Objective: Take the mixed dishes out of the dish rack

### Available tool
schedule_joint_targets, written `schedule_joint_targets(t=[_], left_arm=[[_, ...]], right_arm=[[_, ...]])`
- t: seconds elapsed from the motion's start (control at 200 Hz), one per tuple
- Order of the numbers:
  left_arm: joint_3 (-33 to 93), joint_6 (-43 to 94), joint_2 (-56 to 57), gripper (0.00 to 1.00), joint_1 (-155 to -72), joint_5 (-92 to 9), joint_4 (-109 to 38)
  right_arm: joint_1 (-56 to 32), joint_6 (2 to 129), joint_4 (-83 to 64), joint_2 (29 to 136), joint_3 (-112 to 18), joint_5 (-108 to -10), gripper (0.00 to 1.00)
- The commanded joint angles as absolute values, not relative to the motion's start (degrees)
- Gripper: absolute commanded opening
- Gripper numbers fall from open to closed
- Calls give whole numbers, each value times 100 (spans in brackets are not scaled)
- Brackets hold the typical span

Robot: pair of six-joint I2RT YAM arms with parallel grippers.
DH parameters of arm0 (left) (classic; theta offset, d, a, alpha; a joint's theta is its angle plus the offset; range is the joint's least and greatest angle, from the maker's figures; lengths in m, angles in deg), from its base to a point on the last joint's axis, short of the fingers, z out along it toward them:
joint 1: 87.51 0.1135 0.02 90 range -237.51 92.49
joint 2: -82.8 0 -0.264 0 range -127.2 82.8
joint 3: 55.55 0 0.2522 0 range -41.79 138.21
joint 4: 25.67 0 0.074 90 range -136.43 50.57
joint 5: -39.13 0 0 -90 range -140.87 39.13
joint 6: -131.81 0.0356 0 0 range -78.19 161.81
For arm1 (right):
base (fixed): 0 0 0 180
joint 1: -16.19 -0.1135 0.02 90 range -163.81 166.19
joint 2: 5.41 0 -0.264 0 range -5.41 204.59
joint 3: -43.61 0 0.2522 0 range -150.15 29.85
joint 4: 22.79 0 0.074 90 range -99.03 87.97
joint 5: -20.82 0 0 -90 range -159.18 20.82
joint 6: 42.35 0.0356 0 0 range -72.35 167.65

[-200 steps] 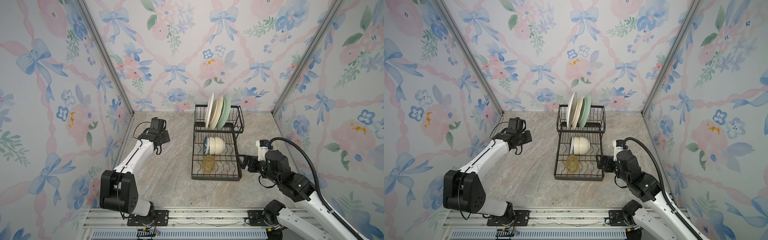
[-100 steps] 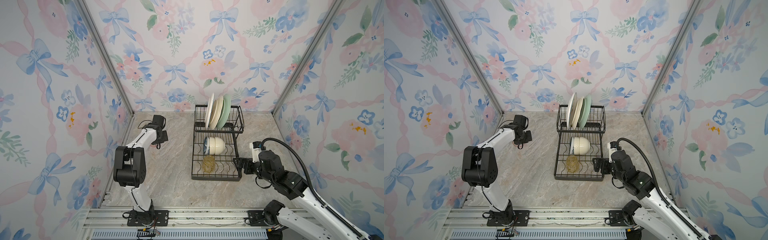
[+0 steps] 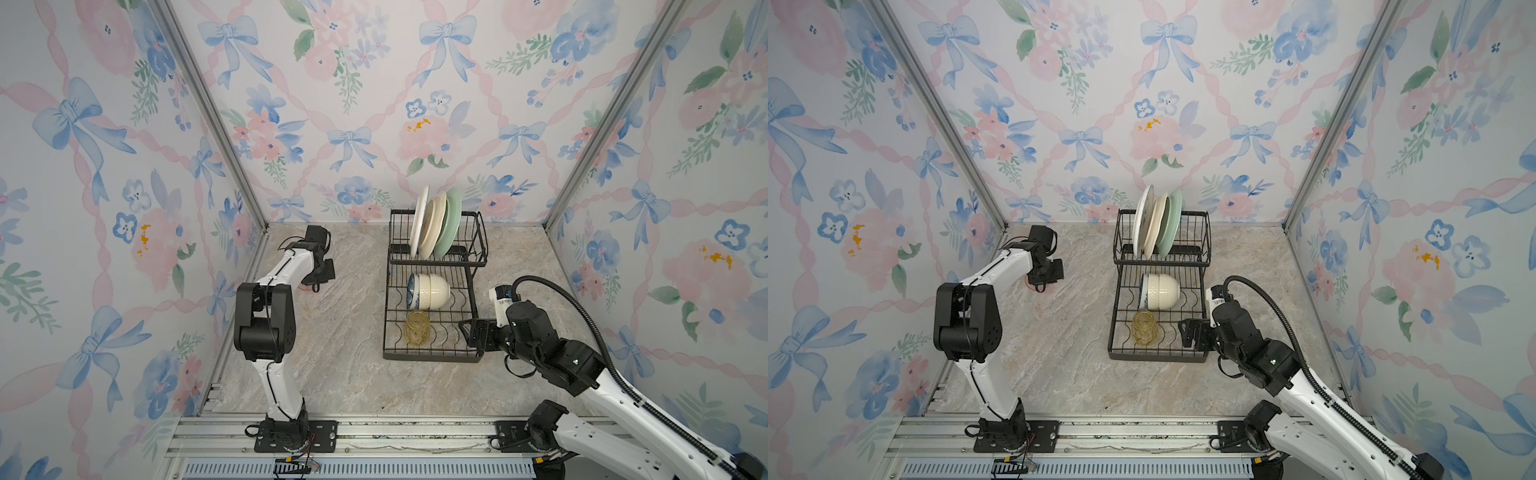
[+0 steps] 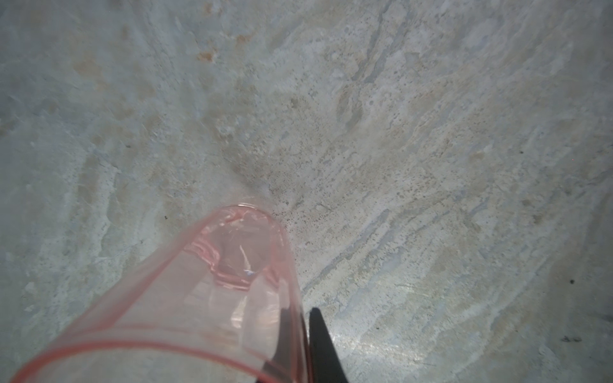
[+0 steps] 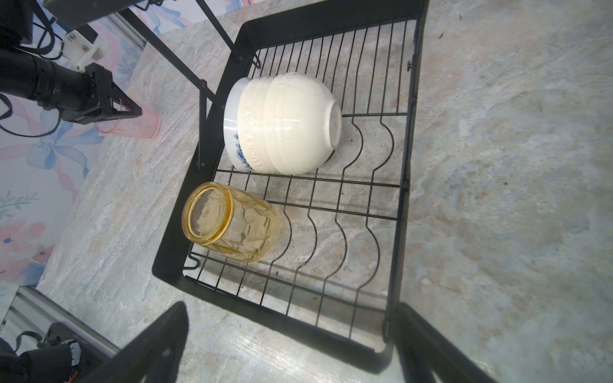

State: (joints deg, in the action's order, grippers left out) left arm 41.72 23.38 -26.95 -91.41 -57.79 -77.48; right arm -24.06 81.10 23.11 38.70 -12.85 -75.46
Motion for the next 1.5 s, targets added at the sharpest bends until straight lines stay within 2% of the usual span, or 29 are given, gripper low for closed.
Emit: schedule_joint_targets(t=[0.0, 0.045, 0.14, 0.18, 0.195, 0.505, 0.805, 1.065, 1.495], left_arm=[[4355, 2450, -2801, 25, -9093, -5672, -7984], [4364, 2456, -2769, 44, -9088, -5661, -7986], [4426, 2465, -2630, 74, -9094, -5766, -7984], [4461, 2483, -2533, 95, -9094, -5834, -7978], [4468, 2484, -2490, 98, -9094, -5867, -7978], [4499, 2459, -1449, 98, -9251, -6045, -7959], [2710, 1809, 348, 98, -10283, -6172, -7577], [741, 849, 1975, 98, -10904, -5524, -6301], [84, 547, 2976, 98, -11089, -5605, -5930]], right_arm=[[-2478, 8218, 2449, 3682, -1199, -7687, 97], [-2485, 8248, 2472, 3628, -1175, -7713, 97], [-2493, 8306, 2474, 3533, -1125, -7705, 97], [-2502, 8307, 2453, 3511, -1097, -7687, 97], [-2503, 8307, 2442, 3503, -1089, -7682, 97], [-2845, 8550, 2200, 3601, -1076, -7678, 97], [-3547, 8830, 1400, 4032, -829, -8234, 97], [-4010, 9102, -10, 4974, -677, -8382, 97], [-4432, 8817, -74, 6606, -1469, -9061, 97]])
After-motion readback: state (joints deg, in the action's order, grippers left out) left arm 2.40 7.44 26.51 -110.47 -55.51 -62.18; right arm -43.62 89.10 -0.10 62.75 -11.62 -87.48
